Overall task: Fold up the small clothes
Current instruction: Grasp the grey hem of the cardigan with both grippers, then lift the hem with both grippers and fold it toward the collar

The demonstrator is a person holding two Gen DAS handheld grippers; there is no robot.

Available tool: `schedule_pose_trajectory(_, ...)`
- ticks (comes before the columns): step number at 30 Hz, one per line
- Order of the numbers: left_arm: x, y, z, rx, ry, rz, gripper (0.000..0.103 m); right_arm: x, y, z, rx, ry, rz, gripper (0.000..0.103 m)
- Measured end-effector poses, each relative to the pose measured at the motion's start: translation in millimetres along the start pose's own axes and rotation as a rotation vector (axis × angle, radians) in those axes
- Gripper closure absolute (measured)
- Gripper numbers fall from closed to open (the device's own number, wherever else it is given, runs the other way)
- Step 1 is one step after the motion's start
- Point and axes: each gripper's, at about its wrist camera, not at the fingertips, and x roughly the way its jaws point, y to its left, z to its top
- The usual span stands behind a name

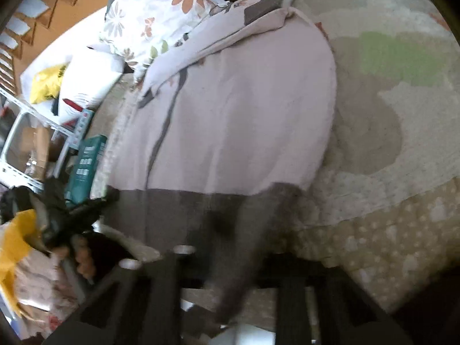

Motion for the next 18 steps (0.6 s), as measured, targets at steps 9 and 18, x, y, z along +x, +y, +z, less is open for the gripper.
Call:
schedule_pose_trajectory(9, -71.9, -25.1, -42.0, 0.037, -0.027, -0.079, 0.096, -66.9, -15.8, -13.5, 0.077, -0.019, 0.101, 0.097)
schedule_pose_trajectory(18, -50.7, -13.6, -63.2, 0.012, 0.051, -0.029, 0.096, -65.9, -18.0, -27.1, 0.038, 0.014, 0.069, 0.097)
